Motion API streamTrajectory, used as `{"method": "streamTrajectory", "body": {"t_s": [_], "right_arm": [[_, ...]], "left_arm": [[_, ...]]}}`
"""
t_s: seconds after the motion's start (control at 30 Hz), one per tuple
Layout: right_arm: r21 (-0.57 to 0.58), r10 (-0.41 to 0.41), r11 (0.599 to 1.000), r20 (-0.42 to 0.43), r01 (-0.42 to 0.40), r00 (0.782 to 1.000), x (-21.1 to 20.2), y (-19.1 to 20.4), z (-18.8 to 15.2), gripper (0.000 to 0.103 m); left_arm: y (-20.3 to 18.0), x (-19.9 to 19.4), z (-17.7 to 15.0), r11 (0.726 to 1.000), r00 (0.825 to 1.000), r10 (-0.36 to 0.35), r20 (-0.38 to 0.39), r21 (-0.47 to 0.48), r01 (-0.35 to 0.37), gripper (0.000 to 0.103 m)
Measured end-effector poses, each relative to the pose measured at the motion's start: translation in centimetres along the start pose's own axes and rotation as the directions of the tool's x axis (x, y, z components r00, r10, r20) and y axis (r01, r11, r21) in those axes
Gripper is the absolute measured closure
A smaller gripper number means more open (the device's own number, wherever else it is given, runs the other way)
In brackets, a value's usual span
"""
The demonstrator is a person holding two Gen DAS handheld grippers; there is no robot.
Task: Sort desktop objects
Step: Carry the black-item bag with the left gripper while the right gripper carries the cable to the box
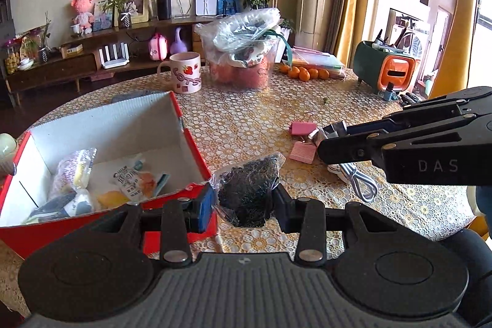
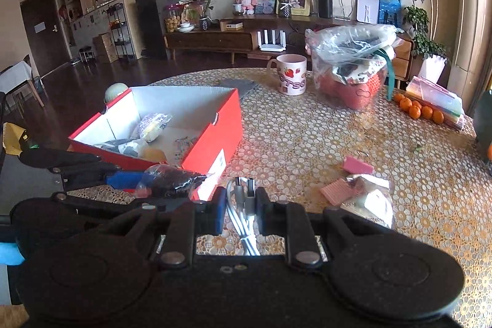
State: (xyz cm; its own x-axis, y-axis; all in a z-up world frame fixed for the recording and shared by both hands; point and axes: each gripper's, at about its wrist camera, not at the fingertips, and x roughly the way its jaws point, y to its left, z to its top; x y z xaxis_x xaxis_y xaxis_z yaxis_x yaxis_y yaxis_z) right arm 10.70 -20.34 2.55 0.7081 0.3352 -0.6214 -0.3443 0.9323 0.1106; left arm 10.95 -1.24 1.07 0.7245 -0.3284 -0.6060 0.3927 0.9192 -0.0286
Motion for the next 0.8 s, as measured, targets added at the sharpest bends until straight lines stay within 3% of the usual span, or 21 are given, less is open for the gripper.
{"method": "streamTrajectory", "body": {"t_s": [0.43,0.8], "right_arm": [[-0.057,0.083,0.995,0.039,-0.081,0.996,3.2,4.3,5.6,0.084],[-0.05,0.135,0.99,0.063,-0.132,0.989,7.4,6.6,8.8,0.084]], "left_arm": [[7.9,-1.3,1.3,0.99,0.99,0.138,0.018,-0.032,-0.137,0.064],[14.0,2.9,3.4,0.977,0.977,0.21,-0.033,-0.019,-0.21,0.064]]}}
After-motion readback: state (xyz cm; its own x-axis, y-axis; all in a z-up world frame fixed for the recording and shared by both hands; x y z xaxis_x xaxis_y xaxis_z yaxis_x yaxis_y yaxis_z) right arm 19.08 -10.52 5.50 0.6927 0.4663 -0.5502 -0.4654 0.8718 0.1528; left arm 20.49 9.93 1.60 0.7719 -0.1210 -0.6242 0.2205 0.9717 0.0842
